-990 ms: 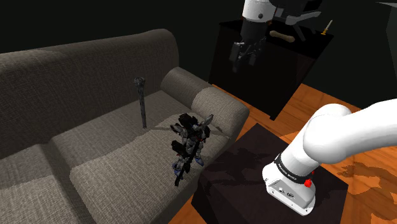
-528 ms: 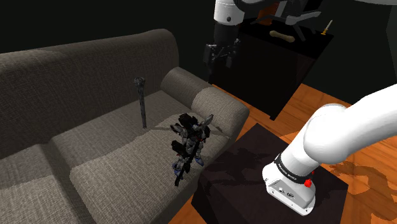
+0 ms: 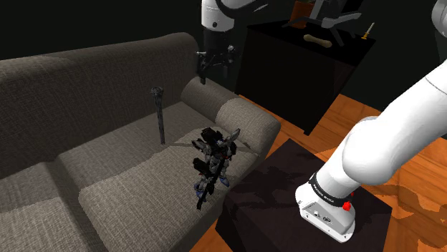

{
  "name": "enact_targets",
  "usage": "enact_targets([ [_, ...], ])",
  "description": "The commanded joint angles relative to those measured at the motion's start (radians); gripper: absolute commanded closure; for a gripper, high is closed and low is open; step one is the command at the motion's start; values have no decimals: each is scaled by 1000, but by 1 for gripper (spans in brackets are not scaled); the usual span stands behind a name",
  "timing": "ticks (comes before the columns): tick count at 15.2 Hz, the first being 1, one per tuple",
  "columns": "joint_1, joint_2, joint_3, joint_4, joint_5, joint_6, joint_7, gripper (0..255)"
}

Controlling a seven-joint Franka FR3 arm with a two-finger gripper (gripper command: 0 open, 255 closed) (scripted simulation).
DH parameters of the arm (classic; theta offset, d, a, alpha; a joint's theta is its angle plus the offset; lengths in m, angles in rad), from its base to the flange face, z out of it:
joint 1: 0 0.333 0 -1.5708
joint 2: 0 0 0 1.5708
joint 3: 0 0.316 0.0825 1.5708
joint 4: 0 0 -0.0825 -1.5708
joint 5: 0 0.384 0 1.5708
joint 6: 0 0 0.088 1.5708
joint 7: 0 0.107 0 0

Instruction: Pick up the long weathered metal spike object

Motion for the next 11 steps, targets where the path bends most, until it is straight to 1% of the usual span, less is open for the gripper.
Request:
enact_targets([
  [1,7,61,16,49,-8,15,32,0],
  [6,34,249,48,231,-48,24,114,0],
  [11,80,449,62,458,-100,0,186,0],
])
